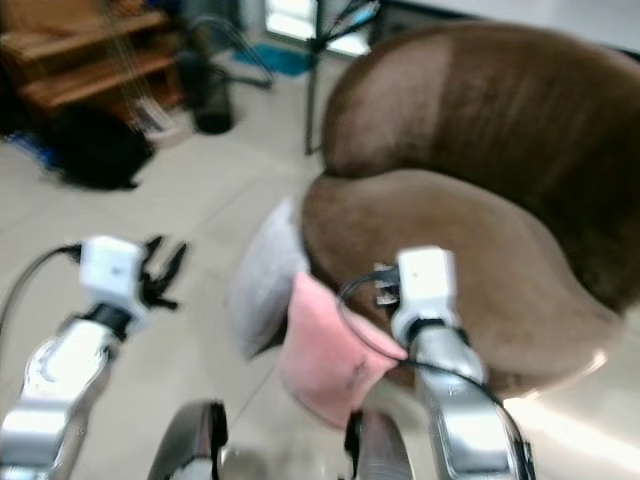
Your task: Move the pillow to the sofa from floor
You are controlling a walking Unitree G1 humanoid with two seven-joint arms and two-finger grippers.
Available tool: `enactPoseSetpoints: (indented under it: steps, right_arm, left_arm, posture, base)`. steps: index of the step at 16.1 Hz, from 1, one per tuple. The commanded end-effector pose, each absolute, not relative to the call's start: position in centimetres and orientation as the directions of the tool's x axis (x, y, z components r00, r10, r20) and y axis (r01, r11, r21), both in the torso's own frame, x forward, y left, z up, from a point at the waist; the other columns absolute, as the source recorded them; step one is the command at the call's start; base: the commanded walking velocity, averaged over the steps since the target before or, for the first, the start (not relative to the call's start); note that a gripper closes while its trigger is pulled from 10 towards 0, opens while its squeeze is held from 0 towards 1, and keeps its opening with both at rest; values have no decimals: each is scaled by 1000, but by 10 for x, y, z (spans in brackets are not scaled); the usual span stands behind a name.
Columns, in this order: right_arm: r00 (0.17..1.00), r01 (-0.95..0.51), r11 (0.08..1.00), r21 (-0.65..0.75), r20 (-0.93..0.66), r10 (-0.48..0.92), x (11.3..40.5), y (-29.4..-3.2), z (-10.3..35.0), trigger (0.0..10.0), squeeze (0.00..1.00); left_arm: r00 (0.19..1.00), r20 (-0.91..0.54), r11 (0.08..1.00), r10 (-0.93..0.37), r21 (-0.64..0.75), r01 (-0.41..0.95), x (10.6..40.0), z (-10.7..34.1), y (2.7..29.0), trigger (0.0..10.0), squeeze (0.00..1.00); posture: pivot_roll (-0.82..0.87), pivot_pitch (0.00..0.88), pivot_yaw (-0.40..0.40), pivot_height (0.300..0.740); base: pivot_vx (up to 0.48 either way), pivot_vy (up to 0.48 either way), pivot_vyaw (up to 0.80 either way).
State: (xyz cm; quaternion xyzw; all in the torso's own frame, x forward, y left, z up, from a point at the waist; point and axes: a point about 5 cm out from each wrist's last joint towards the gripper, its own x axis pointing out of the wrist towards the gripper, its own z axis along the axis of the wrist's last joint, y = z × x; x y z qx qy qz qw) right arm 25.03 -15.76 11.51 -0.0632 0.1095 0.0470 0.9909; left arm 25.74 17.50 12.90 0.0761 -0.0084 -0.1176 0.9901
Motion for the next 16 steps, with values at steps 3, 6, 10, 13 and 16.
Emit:
enactPoseSetpoints:
  steps: [3, 6, 10, 13, 16]
  right_arm:
    - [965, -79, 989, -125, -257, 45, 246, -170, 109, 10000, 0]
    - [958, -104, 989, -107, -278, 71, 244, -167, 106, 10000, 0]
    - [954, -125, 987, -103, -285, 91, 246, -169, 103, 10000, 0]
    - [940, -134, 986, -103, -327, 93, 249, -173, 93, 10000, 0]
    - [904, -136, 991, 0, -408, 124, 259, -164, 58, 10000, 0]
  left_arm:
    - [962, -3, 953, -273, 136, 271, 257, 127, 163, 10000, 0]
    - [962, -12, 952, -273, 143, 272, 256, 126, 164, 10000, 0]
    - [960, -26, 945, -279, 169, 280, 257, 122, 166, 10000, 0]
    - [944, -59, 926, -326, 182, 331, 253, 114, 164, 10000, 0]
    - [911, -87, 892, -403, 185, 412, 243, 96, 165, 10000, 0]
  posture:
    - [-16, 32, 6, 576]
    - [-14, 39, 6, 551]
    - [-15, 45, 4, 511]
    - [-32, 82, 2, 486]
    - [-8, 154, 2, 466]
  base:
    - [181, 0, 0]
    - [0, 0, 0]
    - [0, 0, 0]
    - [0, 0, 0]
    - [0, 0, 0]
